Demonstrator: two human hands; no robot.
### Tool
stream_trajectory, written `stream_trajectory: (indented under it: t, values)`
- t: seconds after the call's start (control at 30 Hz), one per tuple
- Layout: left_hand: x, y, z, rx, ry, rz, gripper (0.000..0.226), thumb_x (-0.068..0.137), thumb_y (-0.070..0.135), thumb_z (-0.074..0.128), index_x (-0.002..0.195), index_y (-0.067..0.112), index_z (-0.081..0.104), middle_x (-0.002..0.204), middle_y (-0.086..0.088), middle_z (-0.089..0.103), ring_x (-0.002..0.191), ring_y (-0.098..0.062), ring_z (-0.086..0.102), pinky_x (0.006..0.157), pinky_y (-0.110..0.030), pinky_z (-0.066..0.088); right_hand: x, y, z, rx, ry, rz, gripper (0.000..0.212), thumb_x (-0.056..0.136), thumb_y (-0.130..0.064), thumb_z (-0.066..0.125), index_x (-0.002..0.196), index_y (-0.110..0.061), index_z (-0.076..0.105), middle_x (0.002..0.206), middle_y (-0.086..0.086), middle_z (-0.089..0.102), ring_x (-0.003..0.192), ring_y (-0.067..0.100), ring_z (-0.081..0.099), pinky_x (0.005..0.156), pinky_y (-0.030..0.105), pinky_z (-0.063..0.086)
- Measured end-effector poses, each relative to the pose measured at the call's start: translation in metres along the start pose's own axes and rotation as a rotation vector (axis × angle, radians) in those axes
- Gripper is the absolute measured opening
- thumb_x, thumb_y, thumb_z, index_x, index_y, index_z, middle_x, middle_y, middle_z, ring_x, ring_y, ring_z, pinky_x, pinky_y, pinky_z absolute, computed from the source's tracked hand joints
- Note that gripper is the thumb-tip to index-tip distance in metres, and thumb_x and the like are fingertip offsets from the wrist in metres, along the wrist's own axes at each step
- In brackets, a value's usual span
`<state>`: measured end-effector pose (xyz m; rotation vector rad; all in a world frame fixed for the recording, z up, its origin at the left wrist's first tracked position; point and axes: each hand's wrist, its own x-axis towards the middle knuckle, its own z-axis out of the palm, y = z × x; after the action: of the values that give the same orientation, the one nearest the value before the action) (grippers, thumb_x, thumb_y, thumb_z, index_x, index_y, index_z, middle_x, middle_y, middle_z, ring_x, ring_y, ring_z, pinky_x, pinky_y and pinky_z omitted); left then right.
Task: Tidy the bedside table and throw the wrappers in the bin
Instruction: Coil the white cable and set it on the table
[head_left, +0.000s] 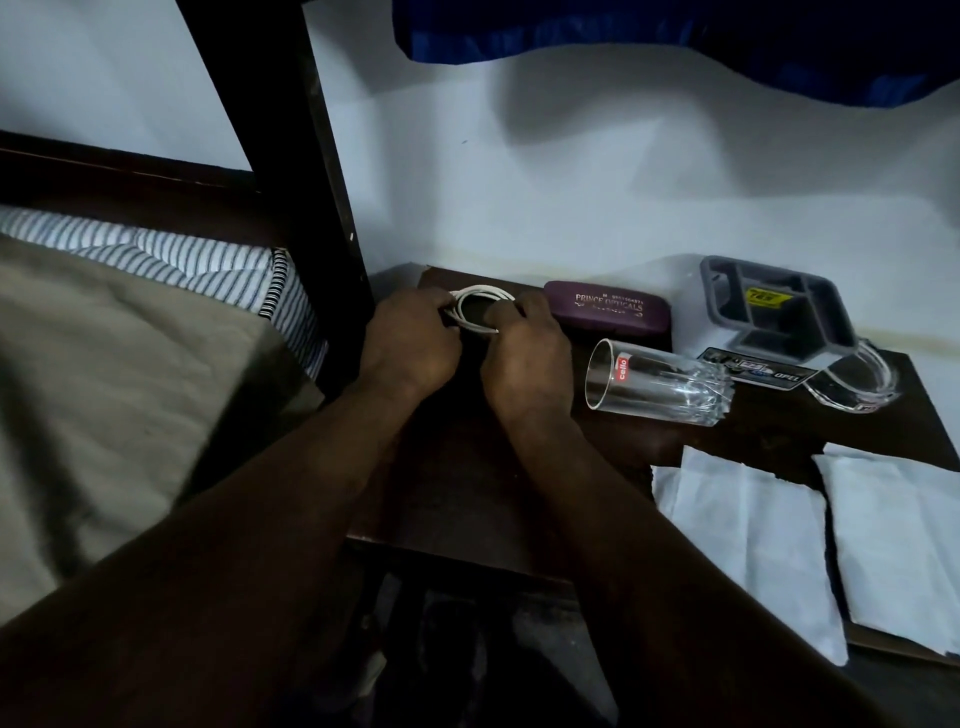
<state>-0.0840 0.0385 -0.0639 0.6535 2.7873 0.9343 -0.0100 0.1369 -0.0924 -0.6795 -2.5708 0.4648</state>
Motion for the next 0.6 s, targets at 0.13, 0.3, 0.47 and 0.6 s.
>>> stream_trajectory:
  t: [0.13, 0.3, 0.47, 0.6]
  values:
    - [-0.002, 0.000, 0.003, 0.100, -0.026, 0.095, 0.033, 0.090, 0.019, 0.066, 0.123, 0.024, 0.071, 0.124, -0.007, 0.072, 0.116, -0.032, 0.066, 0.096, -0.036, 0.051, 0.007, 0.001, 0.004, 0.062, 0.033, 0.016, 0.031, 0.076, 0.007, 0.063, 0.104, -0.003, 0.073, 0.114, 0.019, 0.065, 0.093, 0.043, 0.067, 0.077, 0.043, 0.055]
    - [0.005, -0.003, 0.009, 0.183, -0.130, 0.109, 0.052, 0.092, 0.022, 0.056, 0.144, 0.027, 0.057, 0.144, -0.004, 0.061, 0.129, -0.034, 0.056, 0.110, -0.039, 0.041, 0.007, 0.002, 0.007, 0.118, 0.069, 0.029, 0.029, 0.078, 0.003, 0.062, 0.103, -0.004, 0.075, 0.109, 0.017, 0.066, 0.089, 0.041, 0.068, 0.073, 0.042, 0.054]
    - [0.005, -0.003, 0.010, 0.370, -0.216, 0.130, 0.071, 0.080, 0.036, 0.036, 0.150, 0.036, 0.042, 0.157, 0.000, 0.045, 0.138, -0.035, 0.044, 0.112, -0.049, 0.037, 0.008, 0.000, 0.008, 0.175, 0.016, -0.016, 0.034, 0.081, 0.006, 0.060, 0.111, -0.004, 0.074, 0.123, 0.015, 0.066, 0.104, 0.035, 0.069, 0.087, 0.040, 0.057]
    - [0.007, -0.006, 0.012, 0.379, -0.241, 0.138, 0.060, 0.074, 0.041, 0.034, 0.129, 0.039, 0.056, 0.145, 0.003, 0.055, 0.136, -0.030, 0.047, 0.107, -0.053, 0.040, 0.008, 0.001, 0.007, 0.169, -0.023, -0.033, 0.035, 0.081, 0.007, 0.060, 0.111, -0.004, 0.074, 0.128, 0.015, 0.065, 0.113, 0.034, 0.067, 0.093, 0.037, 0.054]
